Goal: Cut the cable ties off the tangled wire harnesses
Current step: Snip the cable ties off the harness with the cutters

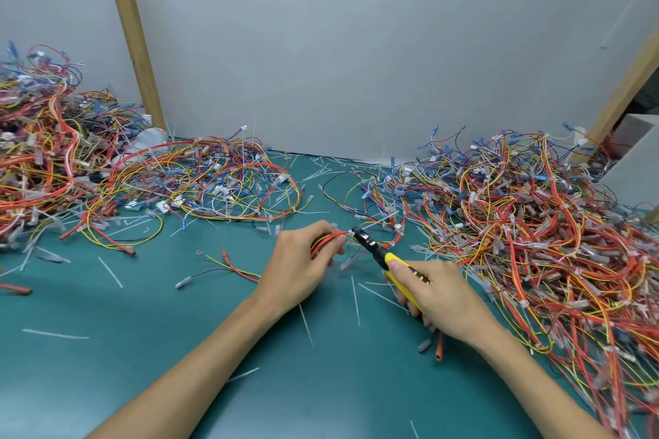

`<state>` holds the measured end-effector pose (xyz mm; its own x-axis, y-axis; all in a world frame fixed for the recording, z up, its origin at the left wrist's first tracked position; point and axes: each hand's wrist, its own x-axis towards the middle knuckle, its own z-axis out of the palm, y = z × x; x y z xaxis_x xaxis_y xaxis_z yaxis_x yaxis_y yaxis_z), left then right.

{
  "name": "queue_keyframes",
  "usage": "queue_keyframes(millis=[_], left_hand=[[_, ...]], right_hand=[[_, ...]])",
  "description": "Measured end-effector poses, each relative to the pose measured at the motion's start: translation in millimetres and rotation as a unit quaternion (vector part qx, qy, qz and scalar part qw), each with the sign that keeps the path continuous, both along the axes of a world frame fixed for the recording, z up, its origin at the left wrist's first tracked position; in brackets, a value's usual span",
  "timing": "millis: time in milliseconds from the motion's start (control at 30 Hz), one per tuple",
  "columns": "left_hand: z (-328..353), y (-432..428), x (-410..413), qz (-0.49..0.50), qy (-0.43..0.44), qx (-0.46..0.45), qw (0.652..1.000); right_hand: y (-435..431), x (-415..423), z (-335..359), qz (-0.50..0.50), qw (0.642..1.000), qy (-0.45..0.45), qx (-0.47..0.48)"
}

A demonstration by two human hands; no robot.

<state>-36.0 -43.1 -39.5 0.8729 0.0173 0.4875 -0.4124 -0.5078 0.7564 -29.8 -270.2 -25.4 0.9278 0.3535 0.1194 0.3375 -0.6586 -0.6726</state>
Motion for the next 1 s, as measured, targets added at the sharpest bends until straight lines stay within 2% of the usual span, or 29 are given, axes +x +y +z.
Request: queue_keyframes(millis=[133, 233, 333, 433, 500, 633, 767, 1000], left_hand=[[0.8, -5.2, -2.1, 0.003, 0.017, -0.048, 0.999], [0.3, -6.8, -2.5, 0.010, 0.025, -0.054, 0.998], [-0.2, -9.5, -4.3, 0.014, 0.017, -0.071, 0.997], [-2.0, -10.1, -6.4, 0.029, 0.015, -0.075, 0.997], [-3.2, -10.5, -7.3, 0.038, 0.013, -0.075, 0.996], [-3.9, -11.4, -7.7, 0.033, 0.008, -0.077, 0.996], [-3.7, -10.4, -7.3, 0.030, -0.011, -0.067, 0.997], [-5.8, -12.6, -8.1, 0.041, -0.050, -0.037, 0.997]], right_hand=[[-0.4, -0.8, 3.2, 0.014, 0.995, 0.085, 0.048], [-1.5, -1.0, 3.1, 0.028, 0.993, 0.101, 0.053], [2.6, -5.7, 3.6, 0.020, 0.998, 0.057, 0.032], [6.4, -9.8, -1.0, 0.008, 0.998, -0.056, -0.024], [6.9, -9.9, -3.7, 0.010, 0.995, -0.093, -0.034], [3.5, -8.9, -4.7, 0.009, 0.992, -0.116, -0.049], [3.9, -10.3, -9.3, -0.025, 0.973, -0.189, -0.129], [5.1, -7.8, -10.4, -0.034, 0.974, -0.194, -0.111]])
